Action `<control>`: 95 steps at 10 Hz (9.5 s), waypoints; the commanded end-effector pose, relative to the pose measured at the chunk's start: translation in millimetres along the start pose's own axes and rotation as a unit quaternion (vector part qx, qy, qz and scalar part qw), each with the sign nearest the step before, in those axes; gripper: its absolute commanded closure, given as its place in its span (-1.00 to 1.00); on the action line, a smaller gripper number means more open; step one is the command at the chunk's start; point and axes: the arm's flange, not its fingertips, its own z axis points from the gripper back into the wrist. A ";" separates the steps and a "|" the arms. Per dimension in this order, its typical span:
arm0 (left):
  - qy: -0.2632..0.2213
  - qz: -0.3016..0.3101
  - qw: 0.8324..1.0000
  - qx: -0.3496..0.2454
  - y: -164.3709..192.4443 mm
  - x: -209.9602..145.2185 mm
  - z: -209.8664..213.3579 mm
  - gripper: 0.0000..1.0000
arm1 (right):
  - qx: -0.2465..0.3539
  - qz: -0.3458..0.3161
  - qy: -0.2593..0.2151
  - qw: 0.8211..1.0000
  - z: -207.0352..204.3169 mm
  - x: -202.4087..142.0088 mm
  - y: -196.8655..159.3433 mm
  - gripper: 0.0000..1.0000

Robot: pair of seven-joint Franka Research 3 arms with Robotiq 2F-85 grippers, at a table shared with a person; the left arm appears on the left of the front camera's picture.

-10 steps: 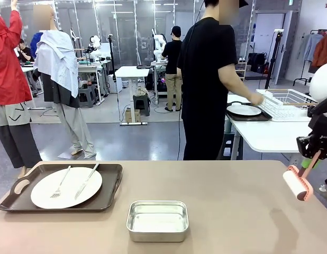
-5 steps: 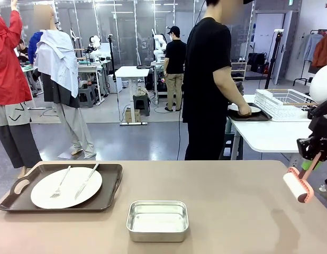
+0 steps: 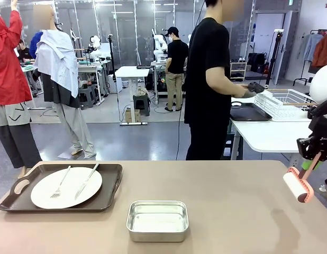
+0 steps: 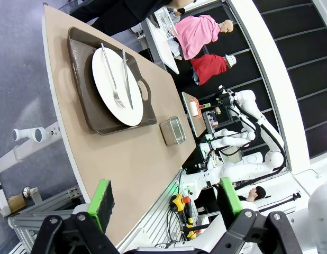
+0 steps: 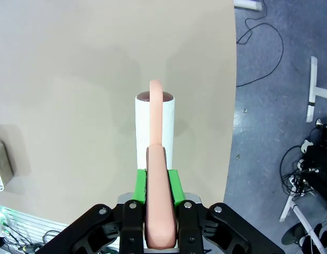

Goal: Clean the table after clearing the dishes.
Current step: Place the Lint Roller back on top of the Airtight Container, then when the right (or left) Handle tray is removed, use the right hand (or left hand) to clean the right (or left) side of the table with the Lint Roller.

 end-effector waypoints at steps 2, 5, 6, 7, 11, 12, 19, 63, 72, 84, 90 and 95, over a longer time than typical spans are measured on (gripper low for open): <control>0.001 -0.003 1.000 0.009 -1.1 -4.5 0.6 -1.00 | 0.000 0.000 -0.004 1.000 2.6 3.0 0.7 0.59; 0.001 -0.003 1.000 0.009 -1.1 -4.5 0.6 -1.00 | 0.000 0.000 0.000 1.000 0.2 0.1 0.0 0.59; 0.001 -0.003 1.000 0.009 -1.1 -4.5 0.6 -1.00 | -0.037 0.052 -0.032 0.997 23.3 4.6 29.3 0.59; 0.001 -0.003 1.000 0.009 -1.1 -4.5 0.6 -1.00 | -0.080 0.128 -0.056 0.987 47.0 7.8 76.8 0.59; 0.001 -0.003 1.000 0.009 -1.1 -4.5 0.6 -1.00 | -0.052 0.393 -0.070 0.915 52.3 -32.7 257.4 0.59; 0.001 -0.003 1.000 0.009 -1.1 -4.5 0.6 -1.00 | -0.041 0.453 -0.056 0.889 45.9 -54.8 291.0 0.59; 0.001 -0.003 1.000 0.009 -1.1 -4.5 0.6 -1.00 | 0.012 0.629 -0.037 0.777 40.5 -150.2 391.4 0.59; 0.001 -0.003 1.000 0.009 -1.1 -4.5 0.6 -1.00 | 0.002 0.724 0.037 0.689 -58.0 -34.5 471.9 -1.00; 0.001 -0.003 1.000 0.009 -1.1 -4.5 0.6 -1.00 | 0.002 0.724 0.037 0.689 -58.0 -34.5 471.9 -1.00; 0.001 -0.003 1.000 0.009 -1.1 -4.5 0.6 -1.00 | 0.559 0.108 -0.159 0.806 -46.7 -65.0 -25.6 -1.00; 0.001 -0.003 1.000 0.009 -1.1 -4.5 0.6 -1.00 | 0.535 -0.168 -0.252 0.789 -57.1 -252.7 -182.6 -1.00; 0.001 -0.003 1.000 0.009 -1.1 -4.5 0.6 -1.00 | 0.538 -0.148 -0.266 0.786 -62.7 -236.4 -194.4 -1.00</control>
